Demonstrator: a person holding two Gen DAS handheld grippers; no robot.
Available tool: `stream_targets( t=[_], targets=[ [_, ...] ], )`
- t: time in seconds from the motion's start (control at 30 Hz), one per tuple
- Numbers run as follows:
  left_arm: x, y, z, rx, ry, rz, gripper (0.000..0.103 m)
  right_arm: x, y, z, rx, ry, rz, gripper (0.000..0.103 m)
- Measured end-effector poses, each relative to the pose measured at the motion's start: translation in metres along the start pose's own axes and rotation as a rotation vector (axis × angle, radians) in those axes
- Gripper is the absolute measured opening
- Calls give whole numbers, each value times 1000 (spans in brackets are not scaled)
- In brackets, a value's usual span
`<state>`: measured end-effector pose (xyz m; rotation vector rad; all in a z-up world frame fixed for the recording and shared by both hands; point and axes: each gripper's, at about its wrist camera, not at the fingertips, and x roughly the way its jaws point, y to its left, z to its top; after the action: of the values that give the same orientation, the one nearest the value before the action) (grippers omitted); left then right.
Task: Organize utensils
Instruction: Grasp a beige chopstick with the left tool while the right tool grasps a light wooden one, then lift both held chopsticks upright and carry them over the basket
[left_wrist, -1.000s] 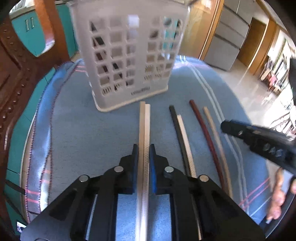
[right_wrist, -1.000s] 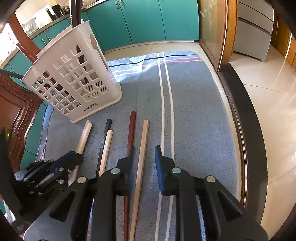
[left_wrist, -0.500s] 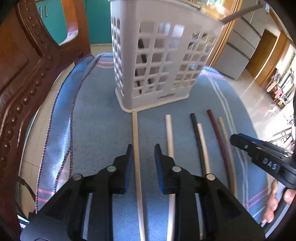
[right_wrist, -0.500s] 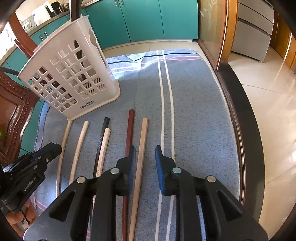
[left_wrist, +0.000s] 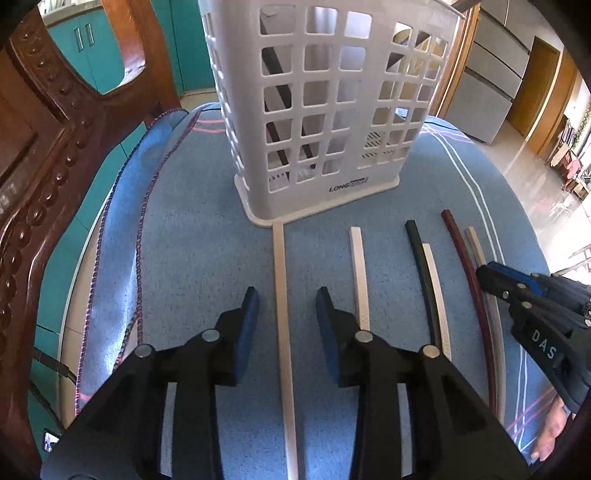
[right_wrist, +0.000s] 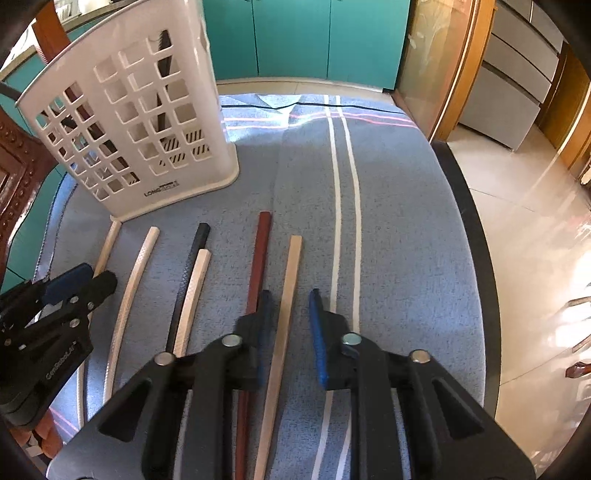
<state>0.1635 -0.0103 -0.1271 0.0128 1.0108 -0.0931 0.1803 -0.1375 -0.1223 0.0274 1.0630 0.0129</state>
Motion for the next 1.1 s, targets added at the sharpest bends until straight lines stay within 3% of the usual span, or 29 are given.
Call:
stream_targets(
  t=[0.03,0.1,0.27,0.4,0.47,0.5,0.57,0.63,0.8,0.97,1.1],
  targets=[
    [3,-4,3,-4,1,5,18,0,-3,0,14,3,16,8],
    [1,1,2,-14,7,-3,10,-2,-7,-1,32,7,25,7],
    [-2,15,5,-34,14,-30,10,-3,-16,-1,46,20,19,9],
    [4,10,11,-15,13,-5,22,-1,-3,0,-5,13,-10,20],
    [5,6,13,0,5,13,22,-1,2,-1,-25,5,-33,21],
    [6,4,14,3,3,18,22,-1,3,-1,-27,2,-32,21],
    [5,5,14,-4,4,5,11,-1,1,-1,-15,5,11,7],
    [3,10,15,-24,-2,-10,7,-2,0,-1,-6,1,39,6],
    [-41,18,23,-51,-119,-33,7,-37,-4,5,5,-99,115,6],
    [-122,37,27,-78,-288,-101,7,-112,-18,8,32,-260,247,6],
    [-198,47,41,-82,-453,-171,7,-170,-26,12,41,-397,303,7]
  ],
)
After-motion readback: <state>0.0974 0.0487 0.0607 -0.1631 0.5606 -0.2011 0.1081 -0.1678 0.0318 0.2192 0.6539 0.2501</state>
